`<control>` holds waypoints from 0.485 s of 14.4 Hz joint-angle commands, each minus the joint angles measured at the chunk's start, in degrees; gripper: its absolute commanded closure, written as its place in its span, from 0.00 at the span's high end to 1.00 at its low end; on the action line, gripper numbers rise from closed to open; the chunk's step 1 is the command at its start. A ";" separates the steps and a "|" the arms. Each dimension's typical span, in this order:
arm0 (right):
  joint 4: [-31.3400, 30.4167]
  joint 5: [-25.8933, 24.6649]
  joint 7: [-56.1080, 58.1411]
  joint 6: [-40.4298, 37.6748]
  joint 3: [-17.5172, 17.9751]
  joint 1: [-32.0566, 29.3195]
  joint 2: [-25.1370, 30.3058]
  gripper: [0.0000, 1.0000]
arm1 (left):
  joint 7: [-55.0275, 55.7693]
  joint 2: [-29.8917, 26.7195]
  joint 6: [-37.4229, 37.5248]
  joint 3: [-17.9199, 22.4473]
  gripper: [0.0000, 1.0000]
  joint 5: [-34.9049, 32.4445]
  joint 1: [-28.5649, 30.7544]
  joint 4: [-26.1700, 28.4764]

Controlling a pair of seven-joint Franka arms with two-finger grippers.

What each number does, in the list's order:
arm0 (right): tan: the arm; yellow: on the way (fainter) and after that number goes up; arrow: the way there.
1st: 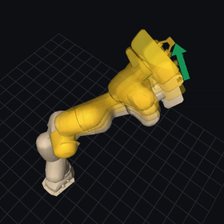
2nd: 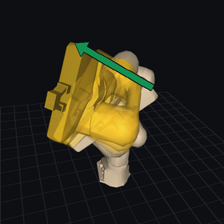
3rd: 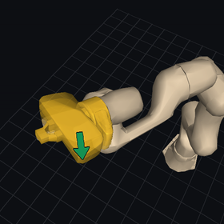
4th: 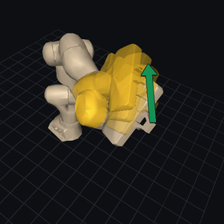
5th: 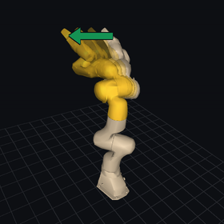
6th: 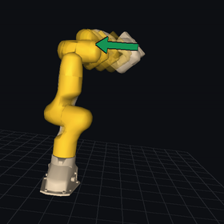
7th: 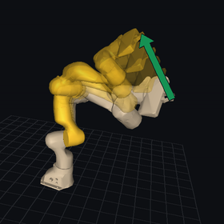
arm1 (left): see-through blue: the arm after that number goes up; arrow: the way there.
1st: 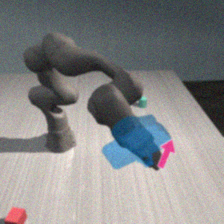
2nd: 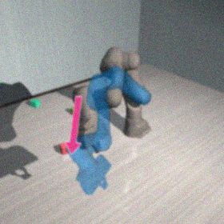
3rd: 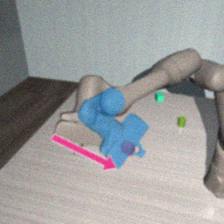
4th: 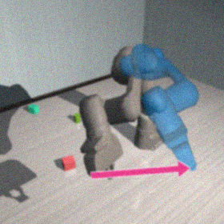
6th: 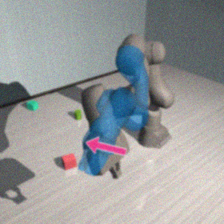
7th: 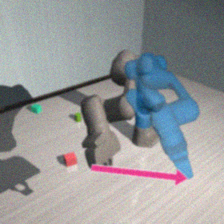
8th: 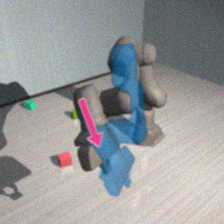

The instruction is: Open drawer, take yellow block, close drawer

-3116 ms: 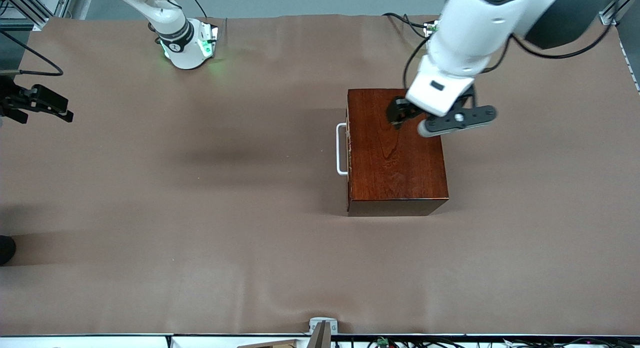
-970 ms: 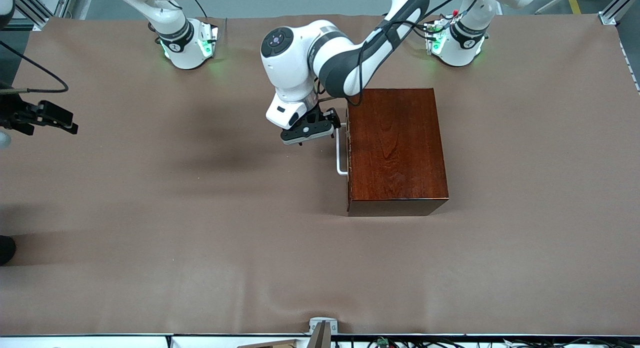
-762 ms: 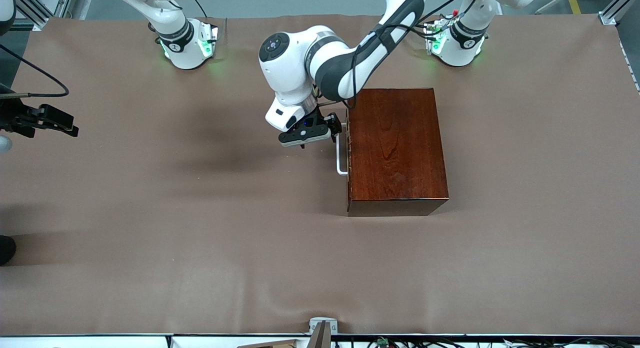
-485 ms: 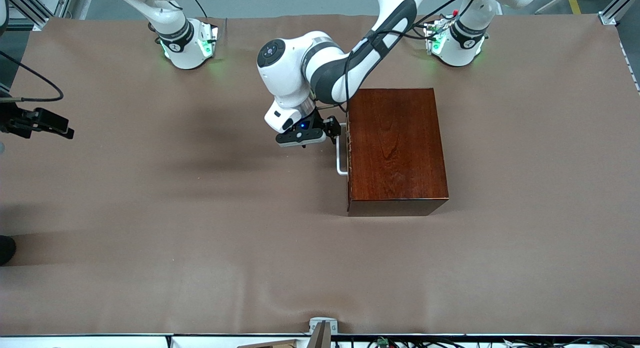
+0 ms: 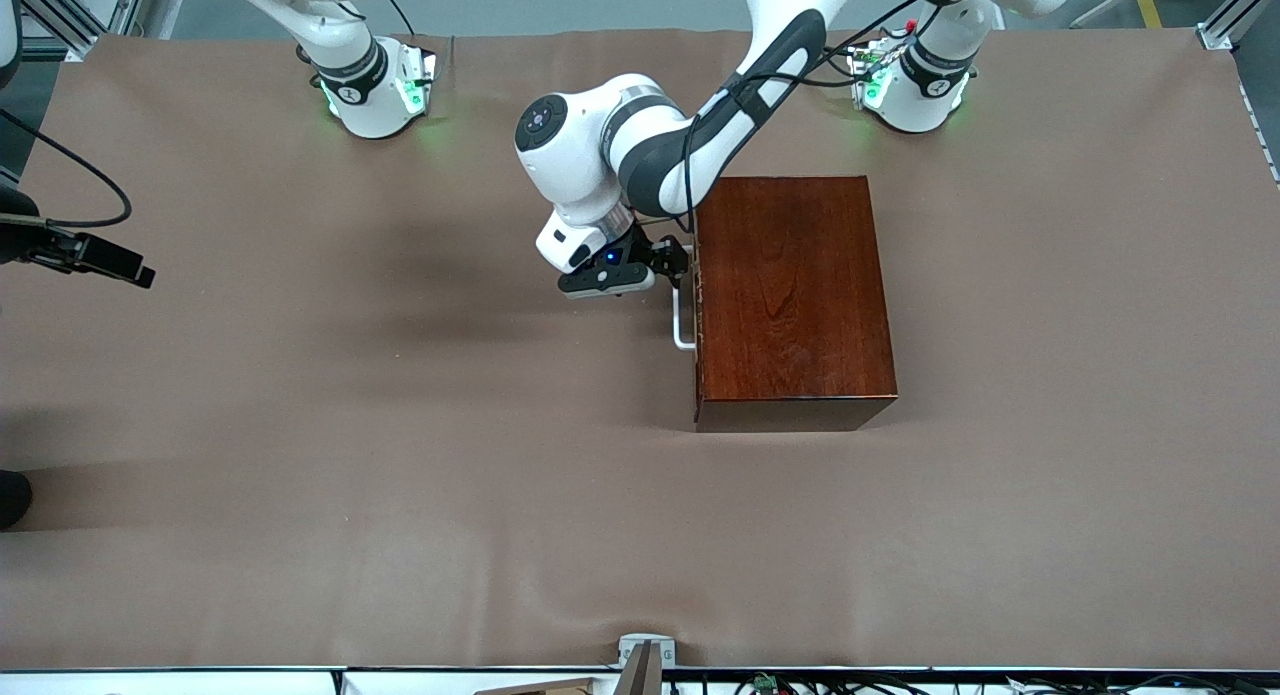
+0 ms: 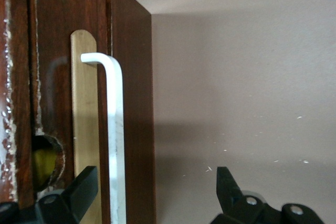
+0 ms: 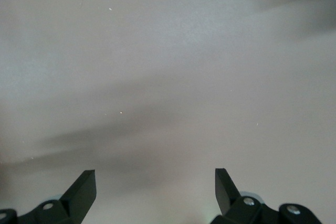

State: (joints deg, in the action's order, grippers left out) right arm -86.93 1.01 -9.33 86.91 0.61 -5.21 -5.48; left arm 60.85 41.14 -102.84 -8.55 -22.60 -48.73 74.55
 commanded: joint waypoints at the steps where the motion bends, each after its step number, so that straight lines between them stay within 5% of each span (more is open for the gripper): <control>1: 1.24 0.66 -2.88 -0.86 0.62 -0.15 -0.50 1.00 | -0.73 1.04 1.77 0.20 1.00 -1.83 -0.49 -0.81; 7: 0.80 2.15 -3.15 -1.74 0.71 -0.07 -0.50 1.00 | 0.24 2.45 1.86 0.20 1.00 -1.48 -0.75 -1.16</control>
State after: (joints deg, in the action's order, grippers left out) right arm -86.93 1.91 -11.25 86.12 1.05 -5.08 -5.58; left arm 60.85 42.42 -102.05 -8.53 -22.64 -48.74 74.88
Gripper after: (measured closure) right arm 0.000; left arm 0.000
